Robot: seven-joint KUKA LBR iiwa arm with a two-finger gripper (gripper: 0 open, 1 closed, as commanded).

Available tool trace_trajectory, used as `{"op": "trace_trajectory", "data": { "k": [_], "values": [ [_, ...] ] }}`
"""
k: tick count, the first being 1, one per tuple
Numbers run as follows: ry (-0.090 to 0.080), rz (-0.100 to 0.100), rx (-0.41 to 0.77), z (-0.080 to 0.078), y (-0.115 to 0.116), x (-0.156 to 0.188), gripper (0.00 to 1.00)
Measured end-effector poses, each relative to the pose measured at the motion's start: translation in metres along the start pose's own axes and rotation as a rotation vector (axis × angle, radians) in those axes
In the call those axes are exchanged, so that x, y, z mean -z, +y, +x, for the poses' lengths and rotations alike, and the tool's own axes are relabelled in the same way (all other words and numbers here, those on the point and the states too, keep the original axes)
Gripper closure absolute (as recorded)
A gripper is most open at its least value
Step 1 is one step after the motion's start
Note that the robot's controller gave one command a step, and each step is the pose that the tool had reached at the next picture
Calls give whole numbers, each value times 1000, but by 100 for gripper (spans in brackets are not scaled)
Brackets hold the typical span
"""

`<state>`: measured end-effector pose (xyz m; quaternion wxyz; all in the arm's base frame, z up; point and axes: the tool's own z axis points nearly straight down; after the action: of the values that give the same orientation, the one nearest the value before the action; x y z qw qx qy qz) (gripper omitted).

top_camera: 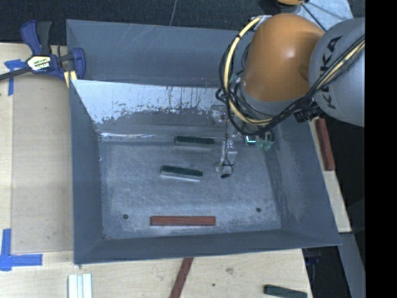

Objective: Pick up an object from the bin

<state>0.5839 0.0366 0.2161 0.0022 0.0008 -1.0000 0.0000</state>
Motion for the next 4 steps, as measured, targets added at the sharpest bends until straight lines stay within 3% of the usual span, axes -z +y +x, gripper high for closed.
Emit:
{"op": "trace_trajectory", "data": {
  "k": [1, 2, 3, 4],
  "values": [
    [-8, 0, -1, -2, 0, 4, 0],
    [-16, 0, 51, -8, 7, -31, 0],
    [-13, 1, 181, -24, 12, -93, 0],
    [-7, 0, 83, -13, 9, -137, 100]
  ]
}}
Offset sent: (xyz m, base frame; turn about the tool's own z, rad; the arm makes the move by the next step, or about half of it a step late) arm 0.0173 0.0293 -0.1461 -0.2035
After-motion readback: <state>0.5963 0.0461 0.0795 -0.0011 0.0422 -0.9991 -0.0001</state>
